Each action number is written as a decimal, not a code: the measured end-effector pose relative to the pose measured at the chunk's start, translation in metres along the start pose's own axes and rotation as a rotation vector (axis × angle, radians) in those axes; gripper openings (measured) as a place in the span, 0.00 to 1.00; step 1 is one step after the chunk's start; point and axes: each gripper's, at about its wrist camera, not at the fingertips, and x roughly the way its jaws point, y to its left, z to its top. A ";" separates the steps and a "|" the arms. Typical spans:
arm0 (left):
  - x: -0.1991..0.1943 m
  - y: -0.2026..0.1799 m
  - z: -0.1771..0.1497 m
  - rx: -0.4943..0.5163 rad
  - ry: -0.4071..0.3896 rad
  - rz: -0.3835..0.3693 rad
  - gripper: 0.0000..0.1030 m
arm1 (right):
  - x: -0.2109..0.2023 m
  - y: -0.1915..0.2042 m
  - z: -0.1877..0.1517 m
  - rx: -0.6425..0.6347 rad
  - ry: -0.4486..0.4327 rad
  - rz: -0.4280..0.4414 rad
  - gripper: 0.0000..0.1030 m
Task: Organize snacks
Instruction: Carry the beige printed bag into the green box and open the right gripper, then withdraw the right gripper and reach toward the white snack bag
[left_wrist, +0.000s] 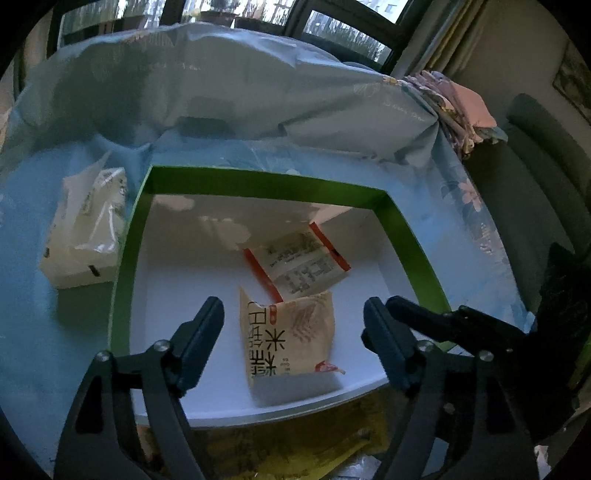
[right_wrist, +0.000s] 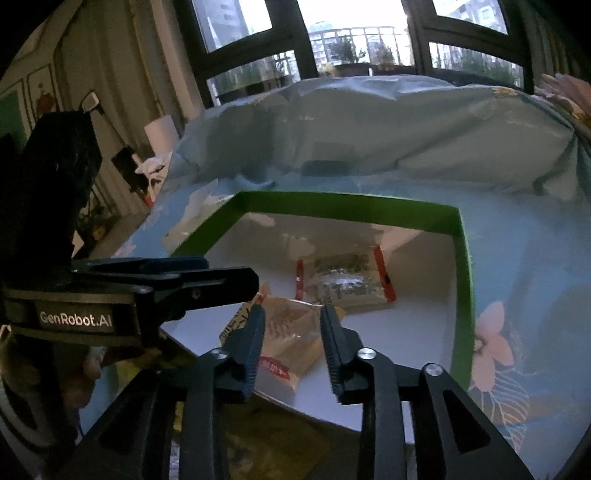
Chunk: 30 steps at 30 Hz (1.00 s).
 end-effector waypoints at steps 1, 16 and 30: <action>-0.002 -0.001 0.000 0.003 -0.004 0.009 0.80 | -0.002 0.000 0.000 0.000 -0.004 -0.006 0.39; -0.031 -0.006 -0.014 0.037 -0.064 0.143 1.00 | -0.029 -0.001 -0.010 0.068 -0.031 -0.008 0.54; -0.060 -0.002 -0.049 0.023 -0.081 0.185 1.00 | -0.057 0.010 -0.027 0.092 -0.044 0.043 0.56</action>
